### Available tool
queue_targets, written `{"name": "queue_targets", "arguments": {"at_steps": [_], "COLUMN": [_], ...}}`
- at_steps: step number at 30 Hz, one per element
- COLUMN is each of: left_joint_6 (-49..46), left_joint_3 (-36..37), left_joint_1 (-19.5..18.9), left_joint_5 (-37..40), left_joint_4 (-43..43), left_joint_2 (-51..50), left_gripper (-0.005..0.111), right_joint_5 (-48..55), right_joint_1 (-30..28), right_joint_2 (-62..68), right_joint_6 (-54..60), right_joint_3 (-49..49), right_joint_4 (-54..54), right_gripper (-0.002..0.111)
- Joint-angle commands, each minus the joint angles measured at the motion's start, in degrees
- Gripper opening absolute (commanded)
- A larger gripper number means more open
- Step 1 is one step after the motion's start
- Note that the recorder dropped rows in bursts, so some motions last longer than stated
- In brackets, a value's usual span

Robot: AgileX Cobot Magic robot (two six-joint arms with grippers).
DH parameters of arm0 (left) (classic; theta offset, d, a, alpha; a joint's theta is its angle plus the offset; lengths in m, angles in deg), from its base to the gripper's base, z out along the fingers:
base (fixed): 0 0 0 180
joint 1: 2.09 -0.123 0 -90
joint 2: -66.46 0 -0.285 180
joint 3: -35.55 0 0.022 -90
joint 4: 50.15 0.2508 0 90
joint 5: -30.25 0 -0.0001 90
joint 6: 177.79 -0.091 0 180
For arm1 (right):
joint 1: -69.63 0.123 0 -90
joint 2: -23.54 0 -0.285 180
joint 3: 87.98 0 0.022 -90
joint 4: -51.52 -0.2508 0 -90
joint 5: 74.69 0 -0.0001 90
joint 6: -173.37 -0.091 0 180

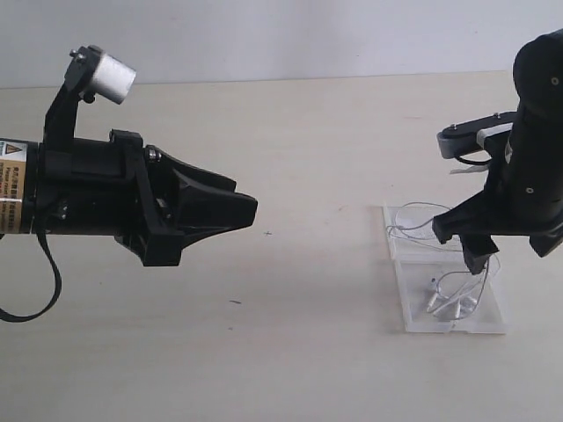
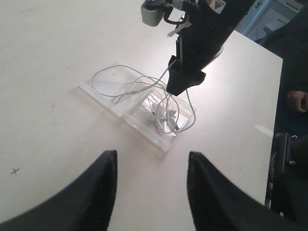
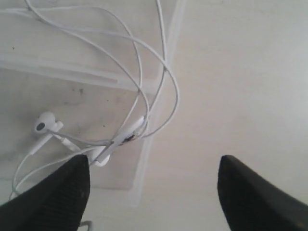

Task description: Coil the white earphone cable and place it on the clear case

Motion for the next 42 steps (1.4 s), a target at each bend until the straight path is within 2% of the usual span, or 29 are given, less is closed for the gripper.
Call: {"name": "queue_targets", "arguments": {"at_steps": [1, 10, 13, 19, 21, 25, 29, 33, 35, 38, 42], "left_joint_6": [-1.0, -1.1, -1.2, -1.2, -2.6, -12.4, -32.4, -52.6, -58.5, -62.8, -63.3], "left_joint_3": [0.2, 0.2, 0.2, 0.2, 0.2, 0.2, 0.2, -0.4, -2.0, -5.9, -12.1], "left_joint_1": [-0.1, -0.1, -0.1, -0.1, -0.1, 0.0, 0.9, 4.7, 7.0, 10.1, 12.6], "left_joint_5": [0.4, 0.4, 0.5, 0.8, 1.6, 2.6, -3.0, -12.4, -12.9, -12.9, -12.9], "left_joint_4": [-0.8, -0.7, -0.8, -0.8, -1.9, -9.7, -22.4, -33.4, -35.7, -36.5, -38.3], "left_joint_2": [0.0, 0.0, 0.0, 0.0, 0.0, -0.8, -5.5, -13.4, -17.3, -23.7, -31.4], "left_gripper": [0.046, 0.046, 0.046, 0.046, 0.046, 0.046, 0.046, 0.052, 0.057, 0.062, 0.063], "right_joint_5": [2.2, 6.5, 4.9, 3.1, 1.8, -0.5, 1.1, 1.0, 1.0, 1.0, 1.0], "right_joint_1": [-0.4, -0.9, -0.9, -0.9, -0.9, -0.9, -0.9, -0.9, -0.9, -0.9, -0.9], "right_joint_2": [0.1, 0.0, -0.4, -0.7, -1.3, -3.1, -3.8, -3.8, -3.8, -3.8, -3.8], "right_joint_6": [5.4, 11.9, 14.5, 28.9, 29.1, 28.3, 28.3, 26.7, 26.0, 25.8, 25.8], "right_joint_3": [0.4, 2.2, 2.3, 2.6, 3.1, 3.2, 3.2, 3.2, 3.2, 3.2, 3.2], "right_joint_4": [-0.6, -0.8, -1.9, -15.9, -15.9, -15.9, -15.0, -14.1, -13.7, -13.6, -13.2], "right_gripper": [0.070, 0.070, 0.068, 0.066, 0.066, 0.066, 0.066, 0.066, 0.066, 0.066, 0.066]}}
